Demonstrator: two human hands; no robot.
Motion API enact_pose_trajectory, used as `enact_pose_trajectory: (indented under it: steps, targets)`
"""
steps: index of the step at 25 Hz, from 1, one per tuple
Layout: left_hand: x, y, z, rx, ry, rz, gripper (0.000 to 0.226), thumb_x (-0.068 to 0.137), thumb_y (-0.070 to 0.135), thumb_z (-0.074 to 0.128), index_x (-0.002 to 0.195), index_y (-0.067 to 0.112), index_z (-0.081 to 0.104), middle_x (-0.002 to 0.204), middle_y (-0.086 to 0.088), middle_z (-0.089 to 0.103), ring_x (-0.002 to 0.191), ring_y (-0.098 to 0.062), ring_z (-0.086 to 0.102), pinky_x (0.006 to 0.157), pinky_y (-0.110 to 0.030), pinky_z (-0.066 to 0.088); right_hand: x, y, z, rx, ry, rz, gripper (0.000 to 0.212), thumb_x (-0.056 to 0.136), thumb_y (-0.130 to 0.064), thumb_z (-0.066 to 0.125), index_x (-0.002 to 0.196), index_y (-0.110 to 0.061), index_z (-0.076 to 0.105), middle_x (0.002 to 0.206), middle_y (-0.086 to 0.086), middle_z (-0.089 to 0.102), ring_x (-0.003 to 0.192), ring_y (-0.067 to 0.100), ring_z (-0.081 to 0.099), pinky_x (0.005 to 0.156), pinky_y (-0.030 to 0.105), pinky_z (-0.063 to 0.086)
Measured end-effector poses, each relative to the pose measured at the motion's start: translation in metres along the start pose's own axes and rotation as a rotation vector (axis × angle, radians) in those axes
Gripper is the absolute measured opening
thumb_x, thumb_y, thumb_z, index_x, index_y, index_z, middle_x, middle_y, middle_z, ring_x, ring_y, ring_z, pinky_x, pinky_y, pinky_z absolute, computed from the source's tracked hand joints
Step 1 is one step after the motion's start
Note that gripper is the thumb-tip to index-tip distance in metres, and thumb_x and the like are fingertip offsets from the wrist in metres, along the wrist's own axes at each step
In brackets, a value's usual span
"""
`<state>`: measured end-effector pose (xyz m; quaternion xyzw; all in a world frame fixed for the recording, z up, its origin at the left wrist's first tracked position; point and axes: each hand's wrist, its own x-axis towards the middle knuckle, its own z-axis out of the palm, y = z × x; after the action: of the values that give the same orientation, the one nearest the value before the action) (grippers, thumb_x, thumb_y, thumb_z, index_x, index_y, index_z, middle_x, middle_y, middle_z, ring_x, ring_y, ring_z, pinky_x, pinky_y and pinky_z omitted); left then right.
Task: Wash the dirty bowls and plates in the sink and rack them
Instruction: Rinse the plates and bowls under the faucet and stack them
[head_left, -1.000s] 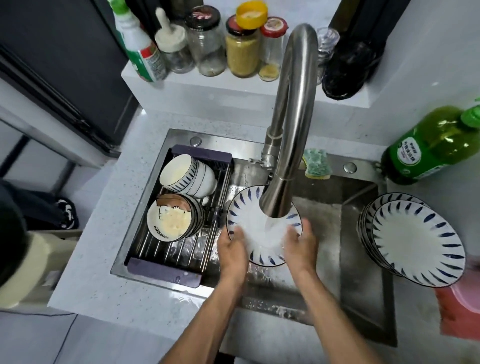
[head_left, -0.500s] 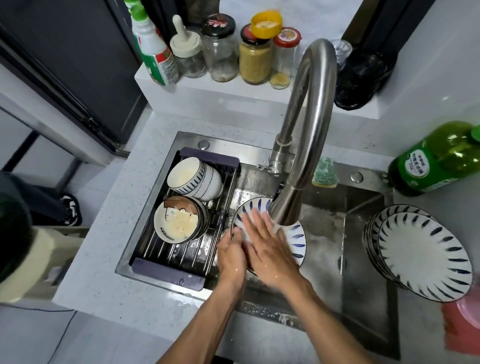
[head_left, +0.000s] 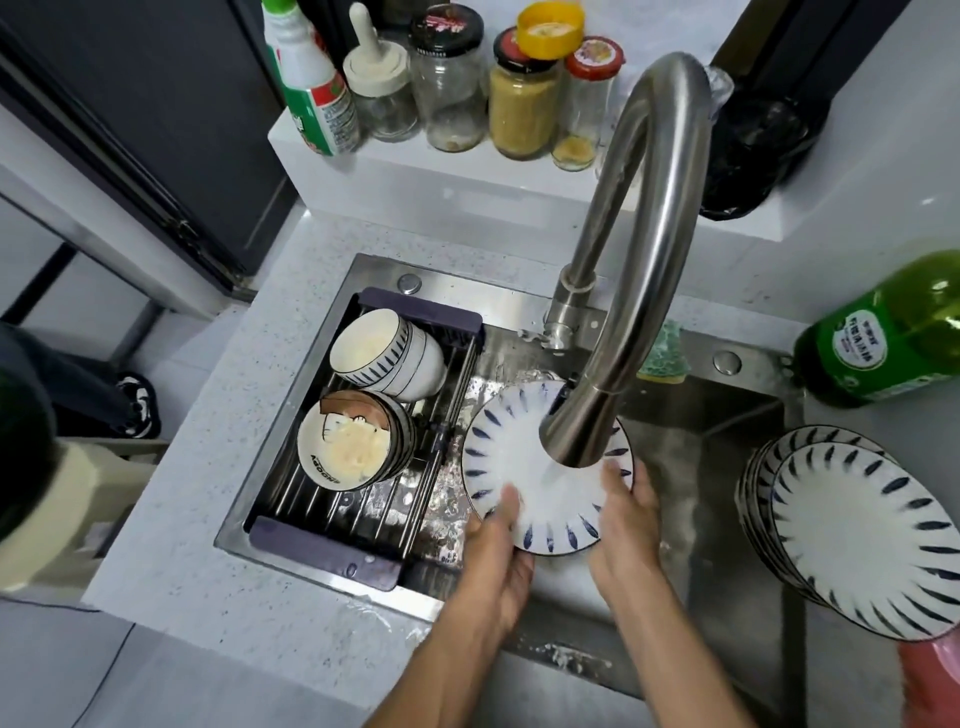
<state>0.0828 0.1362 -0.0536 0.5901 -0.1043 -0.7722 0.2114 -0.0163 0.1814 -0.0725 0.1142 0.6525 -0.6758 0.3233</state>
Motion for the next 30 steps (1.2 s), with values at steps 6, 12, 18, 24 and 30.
enact_pose_trajectory:
  steps: [6, 12, 18, 24, 30]
  targets:
    - [-0.01, 0.03, 0.006, -0.062, -0.026, 0.054, 0.03, 0.096, 0.013, 0.049, 0.121, 0.001, 0.062, 0.108, -0.016, 0.074, 0.1, -0.031, 0.07, 0.087, -0.042, 0.055, -0.015, -0.022, 0.001, -0.015, -0.011, 0.096, 0.034, 0.095, 0.004, 0.044, 0.113, -0.013, 0.066, 0.109, 0.008, 0.072, 0.097, 0.024, 0.069, 0.078, 0.035, 0.057]
    - [-0.015, 0.083, 0.044, 0.13, -0.042, 0.211, 0.025, 0.097, 0.012, 0.045, 0.117, 0.009, 0.059, 0.104, -0.012, 0.071, 0.081, -0.023, 0.066, 0.06, -0.031, 0.055, -0.005, -0.087, 0.043, -0.09, -0.018, 0.219, 0.037, 0.082, 0.013, 0.034, 0.081, -0.014, 0.059, 0.07, 0.007, 0.054, 0.053, 0.015, 0.046, 0.054, 0.024, 0.04]
    - [0.005, 0.092, 0.041, 0.444, -0.005, 0.311, 0.038, 0.085, -0.004, 0.042, 0.108, 0.015, 0.065, 0.104, -0.012, 0.073, 0.092, -0.029, 0.068, 0.081, -0.048, 0.058, 0.01, -0.081, 0.036, -0.113, -0.064, 0.334, 0.032, 0.087, 0.009, 0.042, 0.098, -0.013, 0.062, 0.077, 0.007, 0.064, 0.061, 0.019, 0.06, 0.049, 0.034, 0.056]
    - [0.008, 0.051, 0.029, 0.181, -0.005, 0.067, 0.037, 0.096, 0.018, 0.063, 0.127, -0.003, 0.057, 0.111, -0.02, 0.072, 0.084, -0.026, 0.074, 0.064, -0.035, 0.061, 0.02, -0.05, 0.025, -0.075, -0.094, -0.037, 0.022, 0.094, -0.025, 0.061, 0.112, -0.017, 0.07, 0.111, 0.002, 0.073, 0.106, 0.023, 0.068, 0.096, 0.046, 0.052]
    - [-0.007, 0.04, 0.039, 0.122, 0.008, 0.143, 0.03, 0.1, 0.035, 0.054, 0.126, 0.021, 0.05, 0.125, -0.015, 0.063, 0.098, -0.011, 0.071, 0.088, -0.033, 0.057, 0.004, -0.022, 0.02, 0.169, -0.17, 0.24, 0.023, 0.097, -0.007, 0.053, 0.113, -0.015, 0.067, 0.11, 0.009, 0.072, 0.095, 0.024, 0.07, 0.076, 0.033, 0.055]
